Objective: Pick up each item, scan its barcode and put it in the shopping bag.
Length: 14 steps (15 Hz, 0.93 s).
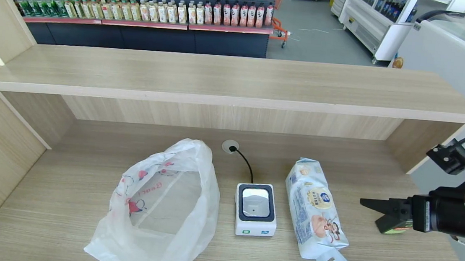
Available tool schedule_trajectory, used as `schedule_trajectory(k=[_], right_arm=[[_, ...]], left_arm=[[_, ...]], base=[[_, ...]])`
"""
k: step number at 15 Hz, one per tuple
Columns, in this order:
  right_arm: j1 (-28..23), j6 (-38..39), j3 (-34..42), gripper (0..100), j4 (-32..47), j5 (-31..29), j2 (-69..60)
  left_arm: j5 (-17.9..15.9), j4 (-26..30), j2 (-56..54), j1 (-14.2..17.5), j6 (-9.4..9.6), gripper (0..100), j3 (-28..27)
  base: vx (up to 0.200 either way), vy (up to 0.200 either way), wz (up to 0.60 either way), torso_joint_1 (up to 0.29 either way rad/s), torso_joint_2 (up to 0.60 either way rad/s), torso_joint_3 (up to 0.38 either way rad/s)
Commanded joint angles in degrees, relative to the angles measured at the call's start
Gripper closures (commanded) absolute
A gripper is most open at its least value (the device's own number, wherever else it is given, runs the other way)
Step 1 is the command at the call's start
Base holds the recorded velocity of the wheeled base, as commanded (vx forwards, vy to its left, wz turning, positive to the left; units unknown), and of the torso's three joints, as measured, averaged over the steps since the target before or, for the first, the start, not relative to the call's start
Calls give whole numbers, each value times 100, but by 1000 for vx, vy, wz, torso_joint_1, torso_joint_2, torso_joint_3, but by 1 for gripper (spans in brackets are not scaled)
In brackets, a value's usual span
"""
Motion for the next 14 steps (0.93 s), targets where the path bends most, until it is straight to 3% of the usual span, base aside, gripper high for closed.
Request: schedule_trajectory(k=[1, 6, 14], right_arm=[[236, -1, -54, 0, 9, 5, 572], [851, -19, -98, 0, -35, -57, 1100], [1018, -353, -90, 0, -176, -347, 1750]], left_arm=[[0, 0, -2, 0, -1, 0, 1], [0, 0, -2, 0, -1, 0, 1], [0, 0, -2, 0, -1, 0, 1]], base=[[0, 0, 0, 0, 0, 0], [0, 0, 0, 0, 0, 0], [0, 0, 0, 0, 0, 0]])
